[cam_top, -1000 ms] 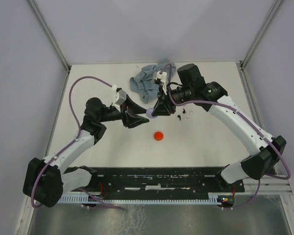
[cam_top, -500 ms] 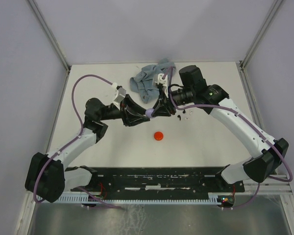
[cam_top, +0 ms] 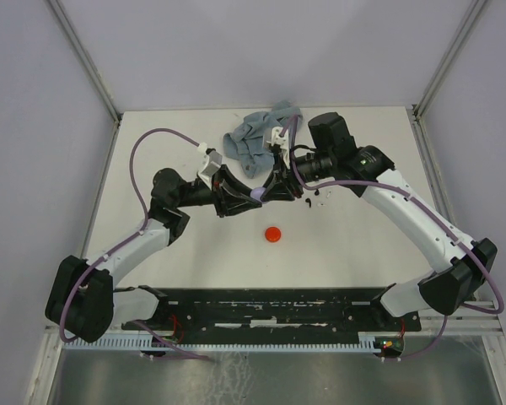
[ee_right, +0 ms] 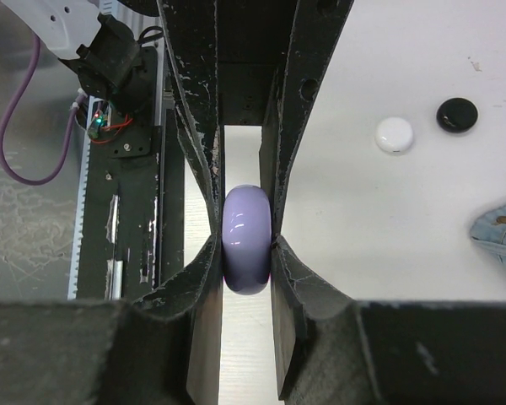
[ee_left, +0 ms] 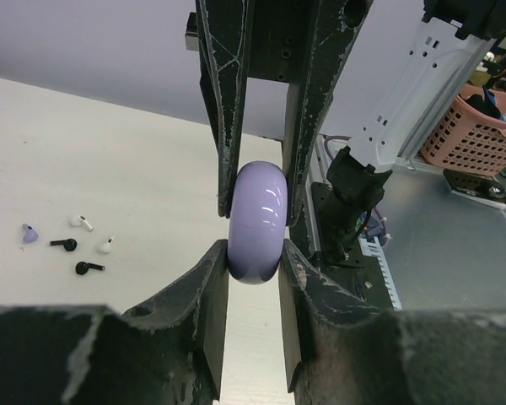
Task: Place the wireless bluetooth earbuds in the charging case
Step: Pick up the charging case at the center of the board, then open the charging case.
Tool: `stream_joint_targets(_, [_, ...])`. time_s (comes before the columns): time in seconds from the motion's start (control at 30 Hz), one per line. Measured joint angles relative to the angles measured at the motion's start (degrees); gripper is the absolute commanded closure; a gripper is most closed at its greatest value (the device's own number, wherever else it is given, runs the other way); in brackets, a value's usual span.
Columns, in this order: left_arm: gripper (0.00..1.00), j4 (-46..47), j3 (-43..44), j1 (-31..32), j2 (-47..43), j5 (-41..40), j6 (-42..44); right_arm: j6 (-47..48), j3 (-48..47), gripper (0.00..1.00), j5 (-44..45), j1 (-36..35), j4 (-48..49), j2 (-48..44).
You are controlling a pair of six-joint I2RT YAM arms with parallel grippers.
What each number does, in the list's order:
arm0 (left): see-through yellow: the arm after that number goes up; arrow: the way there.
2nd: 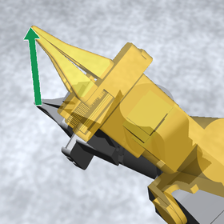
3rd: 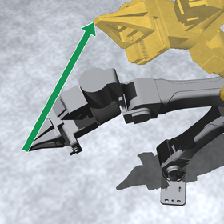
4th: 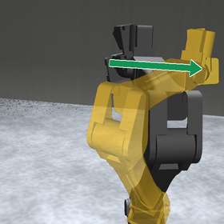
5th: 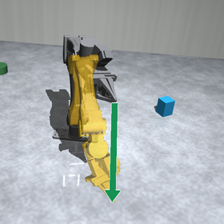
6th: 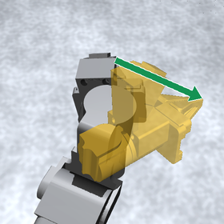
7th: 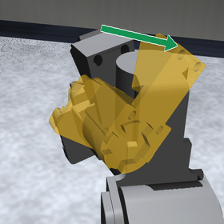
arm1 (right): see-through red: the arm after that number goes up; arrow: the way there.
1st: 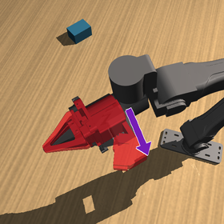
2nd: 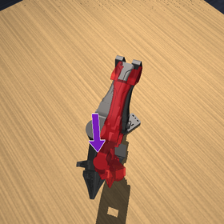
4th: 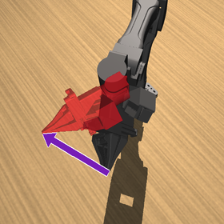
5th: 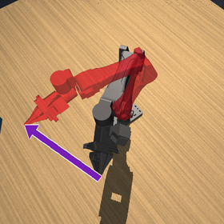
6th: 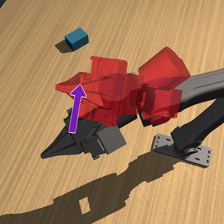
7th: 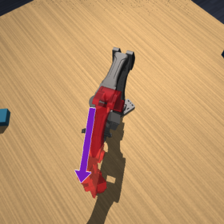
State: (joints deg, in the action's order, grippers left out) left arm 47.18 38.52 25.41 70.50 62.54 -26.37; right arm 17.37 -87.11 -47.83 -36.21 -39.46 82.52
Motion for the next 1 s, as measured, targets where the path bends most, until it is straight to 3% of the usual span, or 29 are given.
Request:
stream_joint_targets(0.17, [0.96,0.09,0.04,0.26,0.07,-0.66,0.22,-0.61,0.00,0.95,-0.13,0.00,0.02,-0.09])
stream_joint_targets(0.23, [0.97,0.11,0.04,0.39,0.07,-0.83,0.24,-0.66,0.00,0.87,-0.04,0.00,0.00,-0.20])
stream_joint_targets(0.33, [0.97,0.35,0.04,0.63,0.00,-1.14,0.70,-0.61,0.02,0.78,0.50,0.00,0.00,-0.57])
stream_joint_targets(0.47, [0.97,1.84,-0.98,1.33,-1.07,-2.62,2.05,-0.46,0.22,0.77,1.14,-0.17,0.00,-1.55])
stream_joint_targets(0.67, [0.93,3.56,-3.04,2.12,-3.19,-4.63,4.02,-0.33,0.35,0.97,0.96,-0.61,0.00,-2.12])
stream_joint_targets(1.0, [0.73,3.80,-3.23,2.47,-3.19,-5.53,4.28,-0.33,0.35,0.98,0.98,-0.81,0.00,-2.21])
